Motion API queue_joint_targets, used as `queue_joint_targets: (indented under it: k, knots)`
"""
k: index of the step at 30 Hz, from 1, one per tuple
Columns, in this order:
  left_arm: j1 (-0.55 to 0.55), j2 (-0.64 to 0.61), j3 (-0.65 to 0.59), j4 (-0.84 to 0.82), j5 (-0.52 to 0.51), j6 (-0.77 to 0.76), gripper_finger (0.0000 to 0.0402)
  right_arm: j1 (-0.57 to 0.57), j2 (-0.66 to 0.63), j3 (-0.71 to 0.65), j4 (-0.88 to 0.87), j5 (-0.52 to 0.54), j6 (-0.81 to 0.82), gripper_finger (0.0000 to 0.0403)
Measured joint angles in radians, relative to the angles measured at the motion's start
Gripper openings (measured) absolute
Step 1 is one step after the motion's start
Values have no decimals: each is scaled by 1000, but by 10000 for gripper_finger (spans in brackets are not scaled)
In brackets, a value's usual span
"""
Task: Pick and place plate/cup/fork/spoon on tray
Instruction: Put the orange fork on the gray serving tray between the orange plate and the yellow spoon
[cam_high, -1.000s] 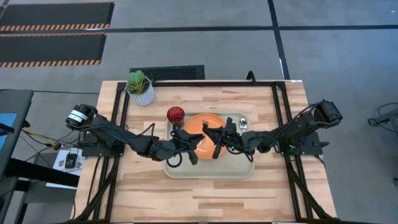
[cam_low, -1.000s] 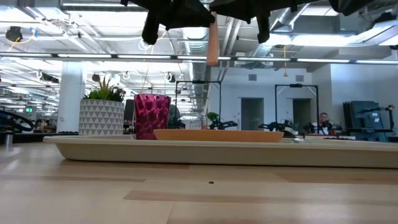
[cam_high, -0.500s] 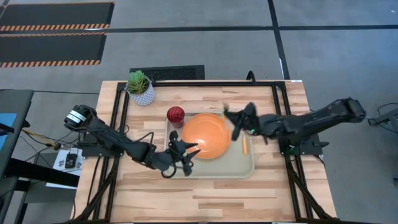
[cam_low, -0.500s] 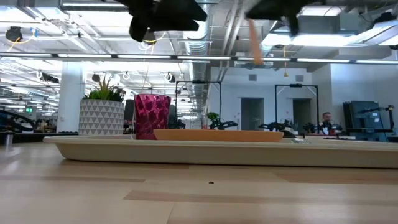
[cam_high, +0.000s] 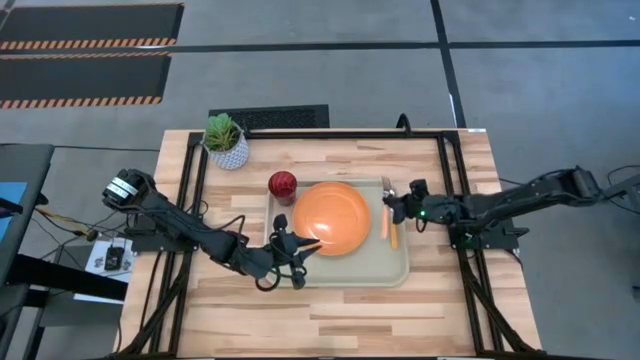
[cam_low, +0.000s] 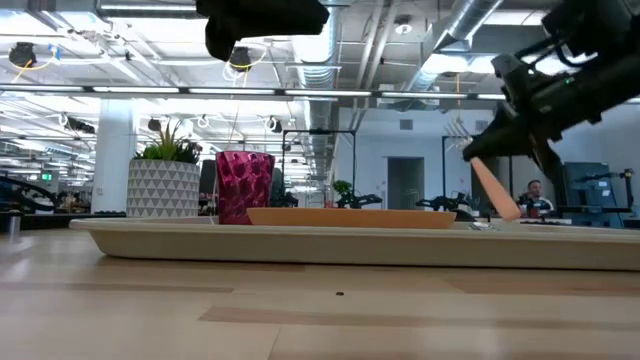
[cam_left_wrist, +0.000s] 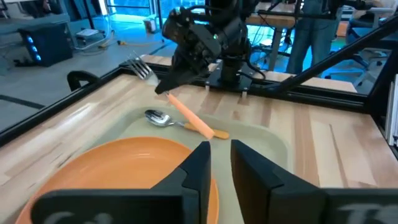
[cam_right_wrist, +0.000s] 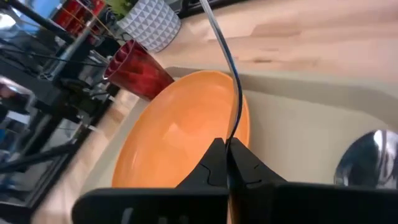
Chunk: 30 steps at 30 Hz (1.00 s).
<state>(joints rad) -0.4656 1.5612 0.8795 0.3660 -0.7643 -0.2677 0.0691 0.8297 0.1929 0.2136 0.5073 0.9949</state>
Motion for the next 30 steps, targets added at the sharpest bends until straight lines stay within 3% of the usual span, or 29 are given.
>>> queue_joint_targets:
  k: [15,30]
  knots:
    - [0,0,0,15,19,2,21,-31,188,-28,153,-55,105,3]
    - [0,0,0,35,52,30,19,0,379,-27,301,-64,154,5]
